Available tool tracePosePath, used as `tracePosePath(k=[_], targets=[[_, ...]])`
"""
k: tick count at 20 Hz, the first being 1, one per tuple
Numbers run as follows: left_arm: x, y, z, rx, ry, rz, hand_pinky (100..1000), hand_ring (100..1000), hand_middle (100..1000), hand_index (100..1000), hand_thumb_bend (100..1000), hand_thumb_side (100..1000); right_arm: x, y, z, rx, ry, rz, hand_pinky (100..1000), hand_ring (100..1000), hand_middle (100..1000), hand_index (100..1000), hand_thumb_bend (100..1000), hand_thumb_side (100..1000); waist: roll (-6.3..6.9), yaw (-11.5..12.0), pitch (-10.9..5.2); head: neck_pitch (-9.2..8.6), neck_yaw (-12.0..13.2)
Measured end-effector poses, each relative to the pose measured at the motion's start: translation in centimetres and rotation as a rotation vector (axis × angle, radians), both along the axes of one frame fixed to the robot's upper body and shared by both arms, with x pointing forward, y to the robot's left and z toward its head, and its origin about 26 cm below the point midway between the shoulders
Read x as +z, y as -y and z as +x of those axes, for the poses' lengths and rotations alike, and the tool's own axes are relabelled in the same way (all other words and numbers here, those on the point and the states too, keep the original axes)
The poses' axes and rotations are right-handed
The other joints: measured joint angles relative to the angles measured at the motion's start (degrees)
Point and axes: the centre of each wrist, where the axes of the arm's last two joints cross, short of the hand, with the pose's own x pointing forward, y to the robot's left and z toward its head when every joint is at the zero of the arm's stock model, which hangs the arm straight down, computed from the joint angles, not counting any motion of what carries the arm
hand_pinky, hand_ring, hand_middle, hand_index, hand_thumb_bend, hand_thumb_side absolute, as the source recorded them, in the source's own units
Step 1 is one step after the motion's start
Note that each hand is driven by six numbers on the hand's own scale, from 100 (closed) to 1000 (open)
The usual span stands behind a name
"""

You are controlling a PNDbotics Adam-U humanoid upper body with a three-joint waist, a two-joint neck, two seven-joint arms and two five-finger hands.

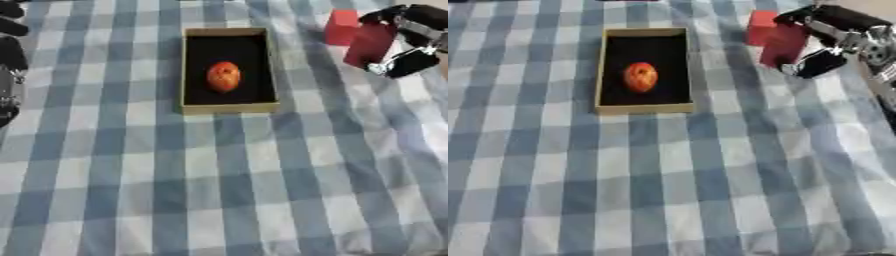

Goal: Pick up objects on the table and place them in the box.

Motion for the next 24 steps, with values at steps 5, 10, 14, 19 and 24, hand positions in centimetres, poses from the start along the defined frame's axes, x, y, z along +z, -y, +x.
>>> tracePosePath(k=[5, 10, 14, 19, 24], targets=[[0.0, 0.0, 0.0, -0.002, 0.001, 0.002, 725, 795, 666, 641, 100, 545, 4.1, -2.3, -0.5, 0.089, 0.094, -0.03, 100, 533, 559, 657, 192, 100, -0.28, 0.3, -0.03, 0.0, 0.0], [0.0, 0.0, 0.0, -0.005, 0.001, 0.004, 726, 795, 667, 641, 100, 545, 6.4, -6.7, 0.1, 0.22, 0.1, -0.074, 100, 535, 562, 656, 198, 100, -0.28, 0.7, -0.08, 0.01, -0.4], [0.0, 0.2, 0.1, -0.01, 0.002, -0.004, 726, 795, 667, 641, 100, 546, 6.2, -10.6, 1.3, 0.295, 0.092, -0.094, 100, 534, 562, 652, 211, 100, -0.23, 1.0, -0.08, 0.01, -0.7], [0.2, 0.4, 0.2, -0.023, 0.011, -0.013, 726, 795, 668, 641, 100, 547, 4.9, -14.4, 3.1, 0.326, 0.094, -0.114, 100, 543, 571, 654, 232, 100, -0.07, 1.7, -0.02, 0.01, -1.1], [0.5, 0.7, 0.3, -0.032, 0.019, -0.021, 726, 793, 669, 641, 100, 548, 2.6, -16.3, 4.4, 0.326, 0.091, -0.137, 100, 542, 572, 649, 209, 100, 0.05, 2.1, 0.33, 0.01, -1.3]])
